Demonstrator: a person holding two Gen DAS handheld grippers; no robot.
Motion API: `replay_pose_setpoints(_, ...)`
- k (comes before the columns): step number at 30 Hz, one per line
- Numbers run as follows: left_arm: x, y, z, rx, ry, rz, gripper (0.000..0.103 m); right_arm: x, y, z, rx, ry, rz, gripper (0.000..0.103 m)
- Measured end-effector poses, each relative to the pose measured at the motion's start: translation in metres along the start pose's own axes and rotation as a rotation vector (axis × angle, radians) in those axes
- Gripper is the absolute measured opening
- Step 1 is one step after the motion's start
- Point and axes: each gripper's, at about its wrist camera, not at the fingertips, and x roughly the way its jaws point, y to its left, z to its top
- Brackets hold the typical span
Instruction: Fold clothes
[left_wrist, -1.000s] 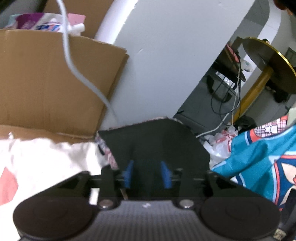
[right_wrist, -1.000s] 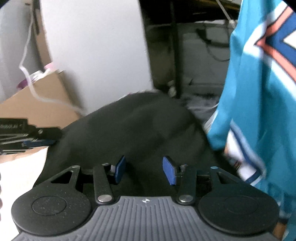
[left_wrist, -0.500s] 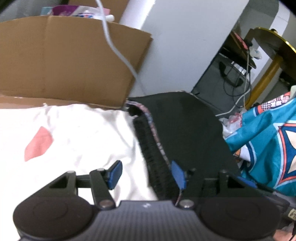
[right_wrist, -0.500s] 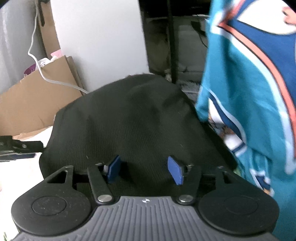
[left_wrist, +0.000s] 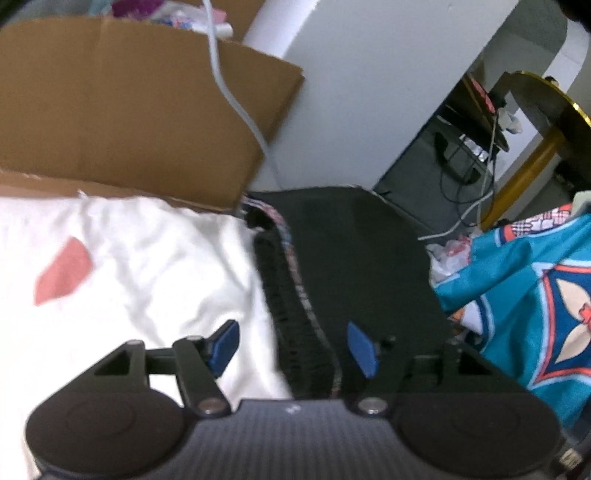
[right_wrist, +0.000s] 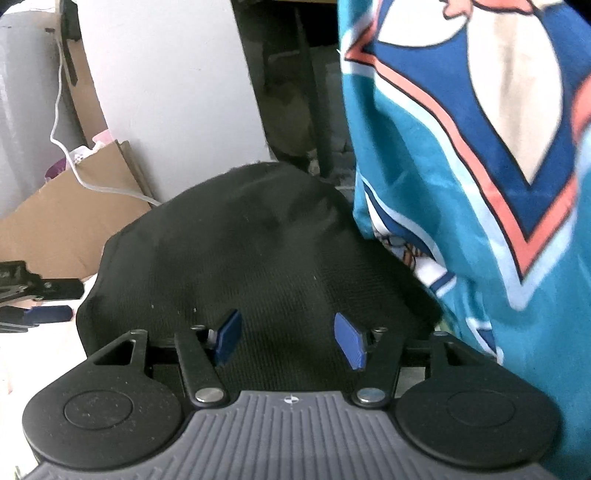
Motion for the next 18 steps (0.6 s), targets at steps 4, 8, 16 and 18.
replay_pose_setpoints(4,0.016,-0.01,-0.002,0.003,0.027,-0.042,0.073,0.005,0.002,0.007,0.001,-0.029,-0.008,0.062)
replay_pose_setpoints(8,0.032,-0.014,-0.01,0.046,0.055,-0.055,0.06,0.014,0.004,0.014,-0.005,-0.039,-0.027,0.062)
replay_pose_setpoints(16,0.034,-0.001,-0.015,0.07,0.064,-0.067,0.051,0.034,-0.005,0.013,-0.003,-0.019,-0.097,0.062)
replay_pose_setpoints(18,0.03,-0.002,-0.015,0.075,0.063,-0.067,0.051,0.036,-0.005,0.01,-0.017,-0.012,-0.112,0.062)
